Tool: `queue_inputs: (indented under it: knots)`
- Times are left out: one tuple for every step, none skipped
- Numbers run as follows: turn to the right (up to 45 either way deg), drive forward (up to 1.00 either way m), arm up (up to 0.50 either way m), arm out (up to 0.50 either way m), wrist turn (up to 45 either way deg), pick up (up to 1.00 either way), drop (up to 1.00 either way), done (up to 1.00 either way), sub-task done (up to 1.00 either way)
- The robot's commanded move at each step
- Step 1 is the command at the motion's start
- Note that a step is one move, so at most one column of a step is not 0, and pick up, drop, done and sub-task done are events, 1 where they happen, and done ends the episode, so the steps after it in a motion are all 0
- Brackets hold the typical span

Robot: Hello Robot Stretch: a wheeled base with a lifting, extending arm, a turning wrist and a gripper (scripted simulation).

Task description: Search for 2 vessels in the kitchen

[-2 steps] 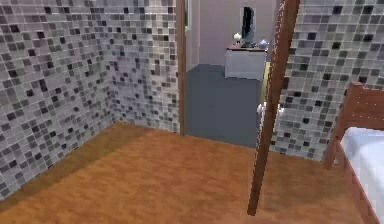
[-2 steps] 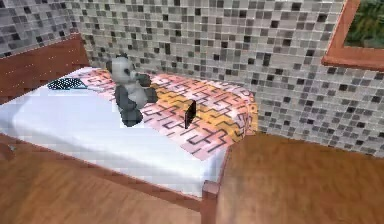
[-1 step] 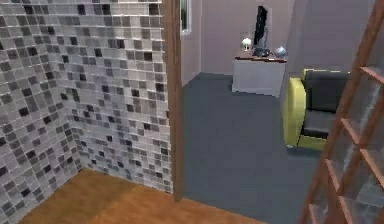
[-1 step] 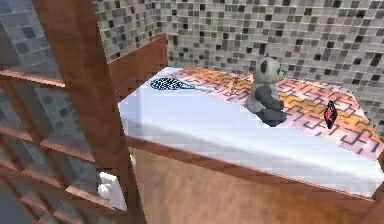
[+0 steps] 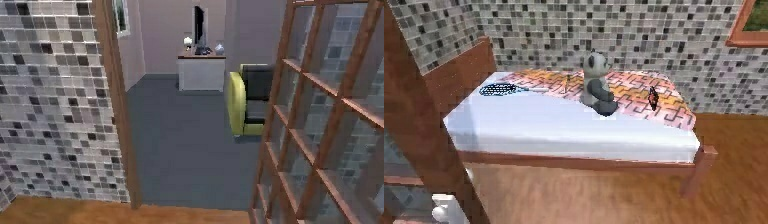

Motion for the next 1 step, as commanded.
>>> queue_inputs:
  knots:
    - [0.0,0.15,0.00,0.00,0.0,0.00,0.00,0.00,0.00]
